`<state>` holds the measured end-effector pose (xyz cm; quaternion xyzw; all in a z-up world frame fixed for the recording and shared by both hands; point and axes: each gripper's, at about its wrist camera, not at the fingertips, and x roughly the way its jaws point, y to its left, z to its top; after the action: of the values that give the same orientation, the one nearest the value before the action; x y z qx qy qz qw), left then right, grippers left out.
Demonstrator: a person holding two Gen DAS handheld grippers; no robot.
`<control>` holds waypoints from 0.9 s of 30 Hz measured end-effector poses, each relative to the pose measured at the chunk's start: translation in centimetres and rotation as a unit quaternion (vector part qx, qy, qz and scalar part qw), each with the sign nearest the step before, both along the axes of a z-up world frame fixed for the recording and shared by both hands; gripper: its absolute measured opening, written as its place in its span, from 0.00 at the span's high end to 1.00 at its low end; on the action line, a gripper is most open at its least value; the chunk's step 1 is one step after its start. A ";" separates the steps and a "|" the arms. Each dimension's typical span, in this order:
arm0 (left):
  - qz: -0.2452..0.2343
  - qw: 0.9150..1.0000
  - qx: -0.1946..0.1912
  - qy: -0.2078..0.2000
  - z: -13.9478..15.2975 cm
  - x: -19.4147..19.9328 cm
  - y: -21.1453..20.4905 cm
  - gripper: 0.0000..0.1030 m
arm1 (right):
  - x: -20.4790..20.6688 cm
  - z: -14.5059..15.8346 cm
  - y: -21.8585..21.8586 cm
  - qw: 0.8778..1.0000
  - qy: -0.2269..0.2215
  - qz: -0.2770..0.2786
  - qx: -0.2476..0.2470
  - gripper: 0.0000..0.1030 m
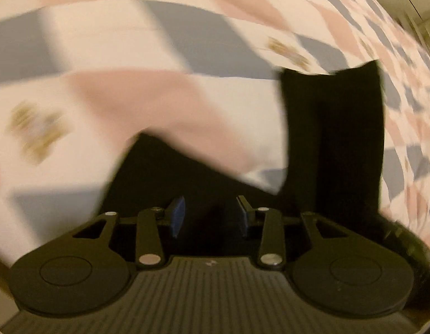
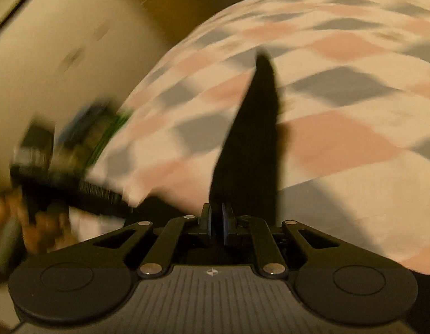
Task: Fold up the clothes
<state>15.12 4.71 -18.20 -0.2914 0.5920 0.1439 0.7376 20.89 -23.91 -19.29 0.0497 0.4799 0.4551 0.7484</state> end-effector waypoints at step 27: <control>0.177 0.982 -0.057 -0.037 -4.5 -9.1 0.4 0.65 | -12.2 -9.0 -16.8 0.789 0.406 -0.422 0.188 0.48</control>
<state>6.04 5.16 -22.70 -0.4383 0.5108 0.2269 0.7039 8.67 -40.68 -28.28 0.5670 0.5758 0.1133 0.5781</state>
